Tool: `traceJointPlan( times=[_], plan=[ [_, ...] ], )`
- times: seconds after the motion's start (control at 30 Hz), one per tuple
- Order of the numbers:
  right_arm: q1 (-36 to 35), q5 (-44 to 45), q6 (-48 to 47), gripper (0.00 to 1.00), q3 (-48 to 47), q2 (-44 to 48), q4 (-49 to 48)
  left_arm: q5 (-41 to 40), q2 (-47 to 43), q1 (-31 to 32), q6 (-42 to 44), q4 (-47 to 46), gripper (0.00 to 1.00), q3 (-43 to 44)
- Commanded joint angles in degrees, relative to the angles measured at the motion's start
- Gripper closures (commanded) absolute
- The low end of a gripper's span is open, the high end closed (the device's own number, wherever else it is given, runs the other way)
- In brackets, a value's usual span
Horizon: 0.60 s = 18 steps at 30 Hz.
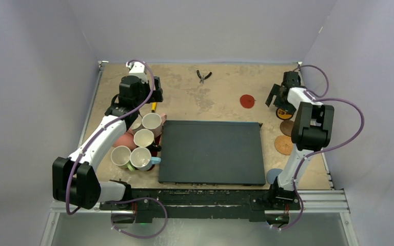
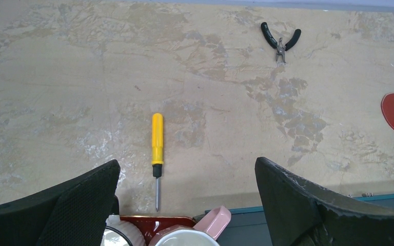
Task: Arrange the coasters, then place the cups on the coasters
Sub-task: Move the coaster to the center of the board.
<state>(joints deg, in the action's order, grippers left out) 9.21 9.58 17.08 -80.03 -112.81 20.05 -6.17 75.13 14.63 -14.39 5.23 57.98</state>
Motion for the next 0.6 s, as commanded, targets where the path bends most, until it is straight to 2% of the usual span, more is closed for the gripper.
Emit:
traceJointPlan(
  times=[0.0,0.2,0.57],
  plan=[
    [1.79,2.41,1.84,0.02,-0.97,1.41,-1.16,0.46,0.77,-0.39,-0.32,-1.41,0.01,2.42],
    [4.14,3.68,2.59,0.02,1.34,2.33,-1.93,1.52,1.85,-0.39,-0.68,-1.42,0.01,2.61],
    [6.78,-3.25,-0.45,0.02,3.94,2.05,-4.05,2.14,2.61,-0.35,-1.03,-1.54,0.01,2.54]
  ],
)
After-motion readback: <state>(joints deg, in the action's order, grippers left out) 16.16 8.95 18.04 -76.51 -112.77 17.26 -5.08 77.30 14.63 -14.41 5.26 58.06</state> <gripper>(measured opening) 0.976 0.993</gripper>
